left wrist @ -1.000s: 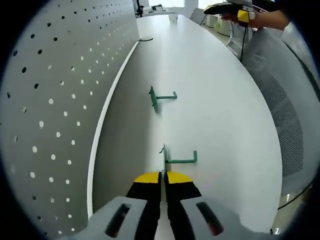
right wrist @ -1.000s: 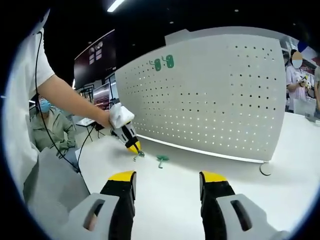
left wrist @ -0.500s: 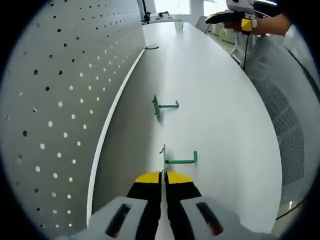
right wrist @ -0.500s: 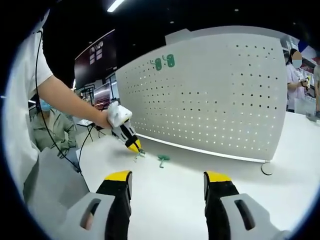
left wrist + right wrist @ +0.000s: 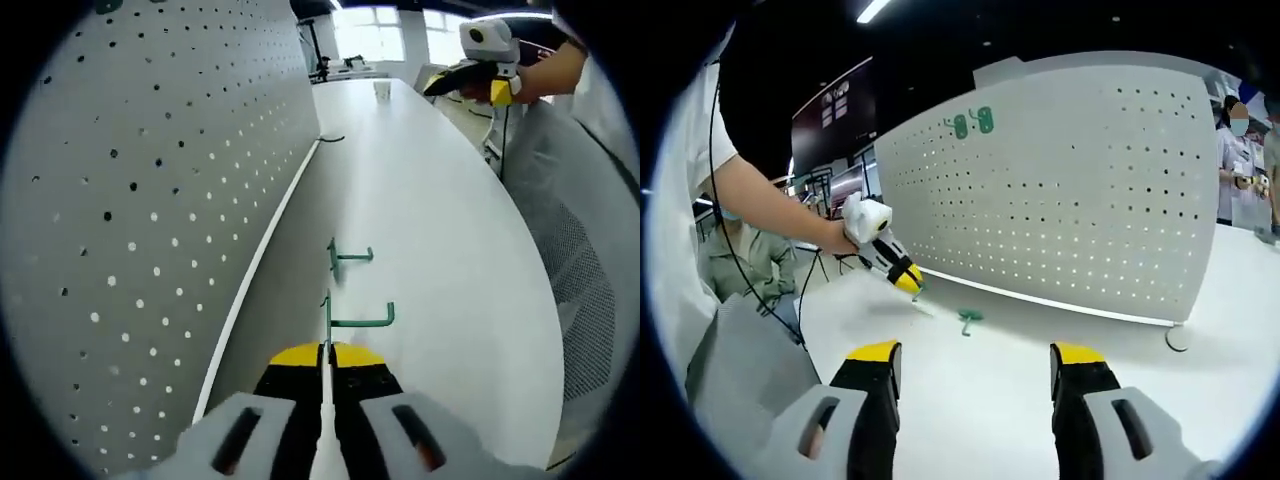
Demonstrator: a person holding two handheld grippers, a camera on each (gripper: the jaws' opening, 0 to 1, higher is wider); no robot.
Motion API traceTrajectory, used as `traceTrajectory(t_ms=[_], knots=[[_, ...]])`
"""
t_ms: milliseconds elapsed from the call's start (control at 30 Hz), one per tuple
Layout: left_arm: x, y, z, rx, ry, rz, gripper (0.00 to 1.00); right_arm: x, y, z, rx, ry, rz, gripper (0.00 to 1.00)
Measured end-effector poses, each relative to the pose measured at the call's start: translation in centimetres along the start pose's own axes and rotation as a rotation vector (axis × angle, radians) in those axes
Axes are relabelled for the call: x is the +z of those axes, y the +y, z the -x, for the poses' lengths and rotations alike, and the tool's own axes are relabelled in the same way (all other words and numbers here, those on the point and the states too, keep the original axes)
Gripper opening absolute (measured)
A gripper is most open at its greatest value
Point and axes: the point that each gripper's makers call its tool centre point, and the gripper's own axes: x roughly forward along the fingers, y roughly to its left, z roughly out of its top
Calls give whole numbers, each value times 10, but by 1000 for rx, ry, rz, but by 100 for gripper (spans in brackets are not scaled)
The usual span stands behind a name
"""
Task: Insert the hook assembly into the mounting plate slot until the hook locks in place.
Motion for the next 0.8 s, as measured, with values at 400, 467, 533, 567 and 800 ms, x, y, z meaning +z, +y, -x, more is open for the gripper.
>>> traceTrajectory(t_ms=[400,467,533,567,800], knots=[[25,6,24,121,-148,85,1,8,1,2,-3,-31,-8,58],[28,5,26,131,-163,94,1,8,1,2,-2,-33,-7,58],[33,3,30,152,-184,104,1,9,1,2,-1,-37,-3,58],[34,3,31,161,-195,111,1,9,1,2,0,-40,-3,58],[57,4,51,243,-315,170,1,14,3,3,3,-60,5,58]])
